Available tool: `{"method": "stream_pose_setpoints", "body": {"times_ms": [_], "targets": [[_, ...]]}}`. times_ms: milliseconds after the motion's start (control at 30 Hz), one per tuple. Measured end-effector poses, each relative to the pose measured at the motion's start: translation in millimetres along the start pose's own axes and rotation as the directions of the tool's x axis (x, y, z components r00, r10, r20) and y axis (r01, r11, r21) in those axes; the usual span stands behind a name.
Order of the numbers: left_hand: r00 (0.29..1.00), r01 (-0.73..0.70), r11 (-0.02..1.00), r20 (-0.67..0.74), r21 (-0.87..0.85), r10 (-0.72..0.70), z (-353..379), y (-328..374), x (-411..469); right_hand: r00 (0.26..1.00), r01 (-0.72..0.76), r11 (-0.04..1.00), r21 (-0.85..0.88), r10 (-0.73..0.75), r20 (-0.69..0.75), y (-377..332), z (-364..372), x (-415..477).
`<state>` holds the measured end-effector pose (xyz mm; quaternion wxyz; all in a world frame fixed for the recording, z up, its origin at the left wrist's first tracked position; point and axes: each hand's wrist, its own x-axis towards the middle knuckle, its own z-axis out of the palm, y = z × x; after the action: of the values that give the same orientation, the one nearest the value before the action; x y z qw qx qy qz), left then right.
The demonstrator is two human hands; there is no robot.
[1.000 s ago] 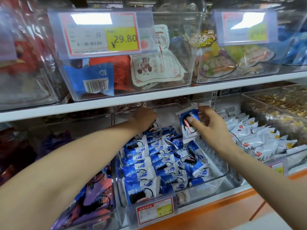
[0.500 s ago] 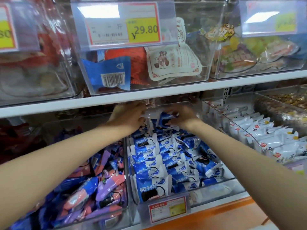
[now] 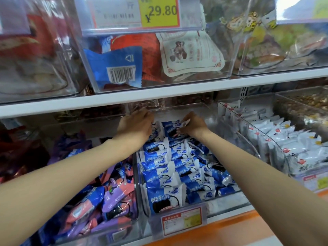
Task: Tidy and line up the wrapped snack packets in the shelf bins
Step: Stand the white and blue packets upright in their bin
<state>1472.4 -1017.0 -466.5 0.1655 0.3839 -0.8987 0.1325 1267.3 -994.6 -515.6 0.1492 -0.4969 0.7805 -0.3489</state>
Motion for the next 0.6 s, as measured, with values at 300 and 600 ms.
{"method": "stream_pose_setpoints", "body": {"times_ms": [300,600], "targets": [[1.000,-0.010,1.000,-0.005,-0.016,0.010,-0.7,-0.6,-0.7,0.999,-0.015,1.000,-0.017,0.015,0.028,-5.2,2.3,0.8],[0.948,-0.203,0.953,0.198,-0.226,0.249,11.3,26.5,31.7,0.993,0.112,0.980,-0.164,-0.114,-0.004,2.6,0.3,-10.8]]}}
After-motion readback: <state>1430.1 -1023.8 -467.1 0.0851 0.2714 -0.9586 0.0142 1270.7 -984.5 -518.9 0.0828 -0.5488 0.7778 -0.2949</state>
